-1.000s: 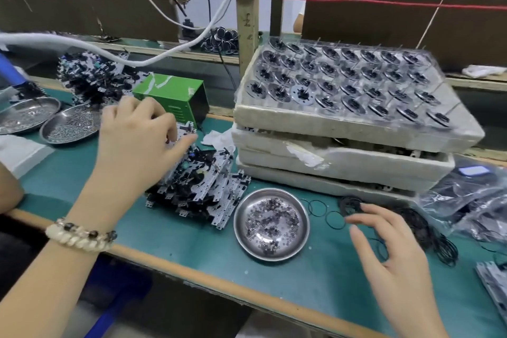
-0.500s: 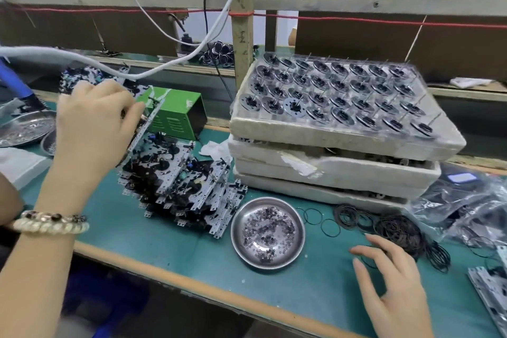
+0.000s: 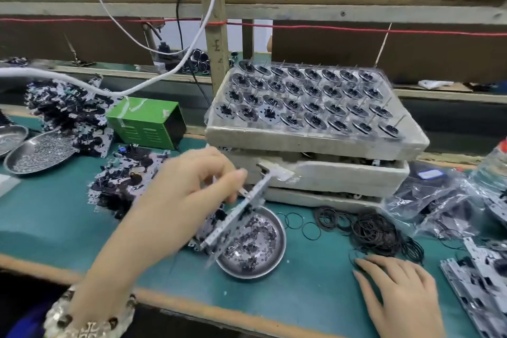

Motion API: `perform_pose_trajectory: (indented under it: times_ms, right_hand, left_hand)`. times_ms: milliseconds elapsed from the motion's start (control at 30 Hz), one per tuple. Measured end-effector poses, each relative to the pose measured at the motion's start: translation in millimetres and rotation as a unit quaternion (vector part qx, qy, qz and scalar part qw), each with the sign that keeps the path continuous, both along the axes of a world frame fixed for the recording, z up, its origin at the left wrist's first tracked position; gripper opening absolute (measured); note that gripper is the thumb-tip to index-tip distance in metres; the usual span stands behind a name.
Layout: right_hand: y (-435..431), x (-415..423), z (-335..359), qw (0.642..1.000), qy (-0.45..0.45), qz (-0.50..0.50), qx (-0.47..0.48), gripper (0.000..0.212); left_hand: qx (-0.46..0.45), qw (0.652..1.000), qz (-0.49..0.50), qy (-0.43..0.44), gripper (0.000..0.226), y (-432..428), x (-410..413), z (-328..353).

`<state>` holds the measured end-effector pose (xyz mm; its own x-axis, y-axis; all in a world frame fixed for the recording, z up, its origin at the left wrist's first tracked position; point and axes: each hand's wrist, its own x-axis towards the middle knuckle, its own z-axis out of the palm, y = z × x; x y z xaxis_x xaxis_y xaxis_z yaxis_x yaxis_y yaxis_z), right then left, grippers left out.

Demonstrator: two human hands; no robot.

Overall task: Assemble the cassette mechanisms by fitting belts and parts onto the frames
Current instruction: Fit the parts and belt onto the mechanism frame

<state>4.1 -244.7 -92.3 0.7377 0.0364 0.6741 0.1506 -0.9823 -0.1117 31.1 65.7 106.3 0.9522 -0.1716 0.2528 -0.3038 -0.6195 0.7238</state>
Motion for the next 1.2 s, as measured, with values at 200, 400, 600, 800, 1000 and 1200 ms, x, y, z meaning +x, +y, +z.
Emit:
perform_pose_trajectory:
  times_ms: [200,400,600,800,1000,1200]
  right_hand:
    - [-24.3,4.2,4.9,0.991,-0.039,-0.029,-0.128,0.023]
    - [-39.5,-3.9,5.1,0.99,-0.021,-0.055,-0.127,0.015]
    - [-37.4,-9.2,10.8,0.994,0.026,-0.046,0.091,0.035]
    - [-22.9,-14.1,21.4,0.99,0.048,-0.035,0.131,0.027]
    - [-15.9,-12.2,17.3,0.988,0.041,-0.074,0.131,0.029]
    - [-14.3,-10.9,6.4,0.988,0.032,-0.114,0.097,0.033]
  left_hand:
    - [-0.121,0.975,-0.103,0.155,0.039,-92.2,-3.2,-71.0]
    - [-0.038,0.986,0.016,0.164,0.043,-115.9,9.2,-125.7]
    - [0.175,0.976,0.04,0.124,0.02,-111.5,0.7,-125.3]
    - [0.383,0.916,0.037,0.11,0.027,-115.7,-5.5,-122.3]
    - [0.348,0.936,0.024,0.044,0.026,-107.5,7.2,-91.4]
    - [0.043,0.99,0.099,-0.092,0.023,-89.5,25.5,-19.3]
